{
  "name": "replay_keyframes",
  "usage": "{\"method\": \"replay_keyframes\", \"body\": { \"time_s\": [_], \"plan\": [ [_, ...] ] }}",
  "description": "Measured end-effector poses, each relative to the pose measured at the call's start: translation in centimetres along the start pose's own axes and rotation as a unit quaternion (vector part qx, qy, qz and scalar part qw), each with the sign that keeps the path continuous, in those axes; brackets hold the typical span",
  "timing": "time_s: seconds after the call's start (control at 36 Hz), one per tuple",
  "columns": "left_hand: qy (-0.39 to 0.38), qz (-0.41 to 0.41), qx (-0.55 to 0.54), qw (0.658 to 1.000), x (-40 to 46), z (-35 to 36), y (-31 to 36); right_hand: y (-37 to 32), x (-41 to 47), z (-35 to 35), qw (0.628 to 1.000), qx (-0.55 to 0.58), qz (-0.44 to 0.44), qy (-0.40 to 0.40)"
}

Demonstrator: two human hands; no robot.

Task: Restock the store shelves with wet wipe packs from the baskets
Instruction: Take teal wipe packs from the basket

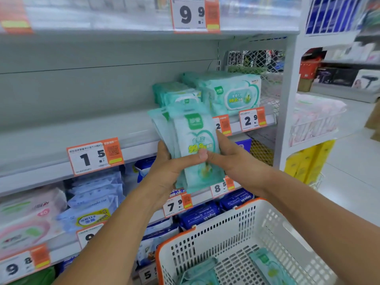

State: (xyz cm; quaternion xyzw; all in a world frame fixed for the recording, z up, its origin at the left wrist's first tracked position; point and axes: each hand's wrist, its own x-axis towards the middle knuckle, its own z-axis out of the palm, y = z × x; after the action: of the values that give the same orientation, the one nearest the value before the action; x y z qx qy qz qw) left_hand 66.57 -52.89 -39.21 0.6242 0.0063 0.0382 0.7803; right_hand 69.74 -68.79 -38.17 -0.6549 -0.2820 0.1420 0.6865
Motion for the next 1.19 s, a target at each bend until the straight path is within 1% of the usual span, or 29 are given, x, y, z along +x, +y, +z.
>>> {"method": "replay_keyframes", "body": {
  "time_s": [0.06, 0.14, 0.19, 0.25, 0.33, 0.36, 0.42, 0.47, 0.53, 0.61, 0.67, 0.75, 0.81, 0.86, 0.92, 1.0, 1.03, 1.08, 1.14, 1.19],
  "plan": [
    [0.002, 0.008, 0.02, 1.0, 0.3, -0.3, 0.0, 0.6, -0.1, 0.9, 1.0, 0.026, 0.0, 0.01],
    [-0.002, 0.012, 0.045, 0.999, 0.3, -0.8, 0.1, 1.5, 0.1, 1.9, 0.993, 0.11, 0.025, 0.028],
    [-0.004, 0.023, 0.064, 0.998, 0.0, -1.0, 0.4, 1.6, 0.2, 2.1, 0.987, 0.152, 0.041, 0.014],
    [-0.003, 0.039, 0.088, 0.995, -0.3, -1.1, 0.9, 0.9, 0.2, 1.7, 0.985, 0.164, 0.045, -0.016],
    [0.006, 0.075, 0.143, 0.987, -0.5, -1.5, 2.1, -0.8, 0.2, 0.3, 0.992, 0.113, 0.029, -0.051],
    [0.015, 0.095, 0.175, 0.98, -0.6, -1.6, 2.7, -1.5, 0.3, -0.1, 0.995, 0.084, 0.01, -0.06],
    [0.034, 0.143, 0.257, 0.955, -0.4, -1.9, 4.0, -2.8, 0.9, -0.5, 0.996, 0.016, -0.043, -0.07],
    [0.045, 0.18, 0.324, 0.928, 0.3, -2.3, 5.4, -4.1, 2.3, -0.3, 0.995, -0.018, -0.081, -0.059],
    [0.038, 0.197, 0.35, 0.915, 1.7, -2.8, 6.9, -5.2, 4.5, -0.1, 0.995, -0.005, -0.095, -0.031],
    [0.008, 0.187, 0.353, 0.917, 5.0, -4.0, 9.3, -6.7, 8.9, -0.2, 0.996, 0.007, -0.088, -0.026],
    [0.004, 0.174, 0.336, 0.926, 7.9, -5.2, 10.6, -7.2, 12.1, -0.3, 0.997, -0.016, -0.072, -0.021],
    [0.0, 0.128, 0.304, 0.944, 12.3, -7.4, 11.1, -7.3, 16.9, 0.2, 0.998, -0.048, -0.04, -0.005],
    [0.005, 0.133, 0.312, 0.941, 15.1, -8.8, 10.8, -6.7, 19.9, 0.6, 0.994, -0.096, -0.047, 0.016],
    [0.023, 0.146, 0.33, 0.932, 17.9, -10.2, 10.4, -6.1, 22.5, 0.8, 0.984, -0.152, -0.082, 0.035],
    [0.021, 0.127, 0.361, 0.924, 20.6, -11.8, 10.0, -5.6, 24.9, 0.5, 0.969, -0.22, -0.101, 0.047],
    [-0.002, 0.091, 0.403, 0.911, 23.9, -13.7, 9.5, -5.7, 27.8, 0.0, 0.936, -0.348, -0.058, 0.01],
    [-0.01, 0.082, 0.4, 0.913, 24.8, -14.2, 9.4, -6.0, 28.8, -0.2, 0.919, -0.394, -0.036, -0.007],
    [-0.031, 0.067, 0.389, 0.918, 27.1, -15.4, 9.0, -6.6, 31.2, -0.6, 0.877, -0.48, -0.016, -0.009],
    [-0.033, 0.052, 0.375, 0.925, 29.0, -16.8, 8.7, -6.8, 33.5, -0.9, 0.847, -0.532, 0.002, -0.007],
    [-0.028, 0.047, 0.346, 0.937, 30.8, -17.9, 8.5, -6.0, 36.0, -1.3, 0.828, -0.56, 0.031, -0.014]
  ]
}}
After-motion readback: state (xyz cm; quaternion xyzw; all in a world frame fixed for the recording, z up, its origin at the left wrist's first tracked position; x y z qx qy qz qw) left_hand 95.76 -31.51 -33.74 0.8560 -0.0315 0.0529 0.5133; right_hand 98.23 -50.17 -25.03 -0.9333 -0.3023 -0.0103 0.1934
